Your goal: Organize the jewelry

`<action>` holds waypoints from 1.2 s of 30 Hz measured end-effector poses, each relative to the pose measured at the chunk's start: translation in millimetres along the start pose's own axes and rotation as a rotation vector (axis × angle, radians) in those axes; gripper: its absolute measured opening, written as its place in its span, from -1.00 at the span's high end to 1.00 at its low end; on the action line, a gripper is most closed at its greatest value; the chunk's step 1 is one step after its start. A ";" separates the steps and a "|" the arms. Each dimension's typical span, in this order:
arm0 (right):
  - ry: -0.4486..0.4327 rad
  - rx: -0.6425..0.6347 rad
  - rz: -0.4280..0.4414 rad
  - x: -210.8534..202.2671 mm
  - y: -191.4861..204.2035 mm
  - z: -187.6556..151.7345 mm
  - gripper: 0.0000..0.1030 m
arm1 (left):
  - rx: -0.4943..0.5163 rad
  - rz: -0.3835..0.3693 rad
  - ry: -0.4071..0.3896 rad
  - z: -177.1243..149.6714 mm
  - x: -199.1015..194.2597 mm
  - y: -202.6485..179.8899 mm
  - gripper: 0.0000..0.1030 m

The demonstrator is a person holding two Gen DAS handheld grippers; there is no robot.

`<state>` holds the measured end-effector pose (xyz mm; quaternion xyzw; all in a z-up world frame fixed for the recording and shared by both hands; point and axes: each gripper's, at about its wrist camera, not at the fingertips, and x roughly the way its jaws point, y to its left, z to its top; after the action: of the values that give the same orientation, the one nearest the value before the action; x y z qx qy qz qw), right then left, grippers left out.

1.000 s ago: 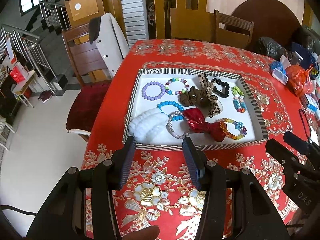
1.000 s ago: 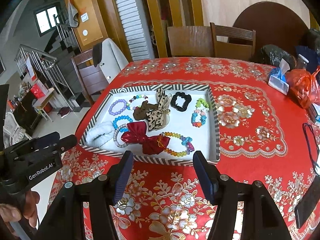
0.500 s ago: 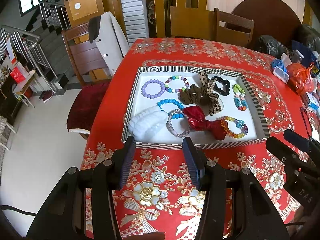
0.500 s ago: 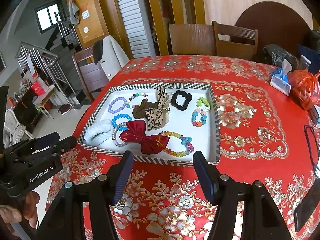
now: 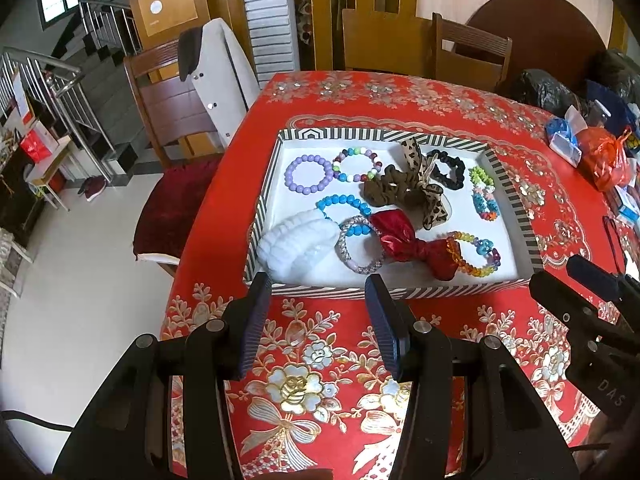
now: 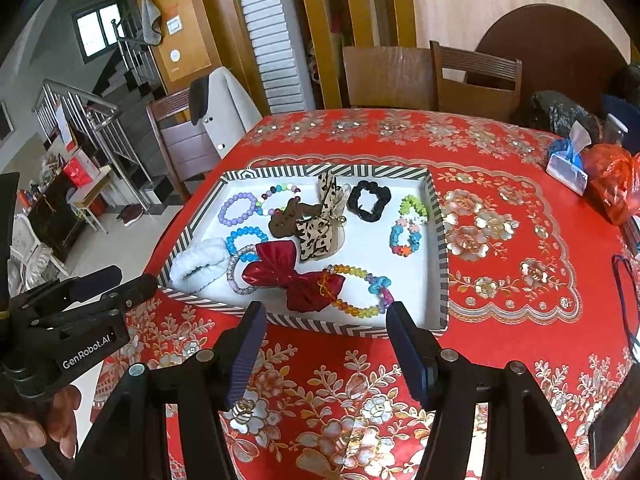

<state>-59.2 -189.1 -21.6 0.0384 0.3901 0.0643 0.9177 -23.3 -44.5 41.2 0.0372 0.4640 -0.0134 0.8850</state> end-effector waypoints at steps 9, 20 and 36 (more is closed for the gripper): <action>0.003 0.000 0.002 0.8 1.1 -0.4 -0.20 | -0.001 0.000 0.001 -0.9 1.4 1.6 0.06; 0.005 0.000 0.004 2.1 3.0 -2.2 -0.21 | 0.005 0.002 0.001 -2.2 1.7 0.9 0.06; 0.013 -0.005 0.005 5.0 3.7 -3.1 -0.22 | 0.006 0.002 0.001 -2.3 0.4 0.4 0.06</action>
<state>-58.3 -184.7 -26.8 0.0367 0.3956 0.0676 0.9152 -25.0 -43.9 39.5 0.0402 0.4641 -0.0137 0.8848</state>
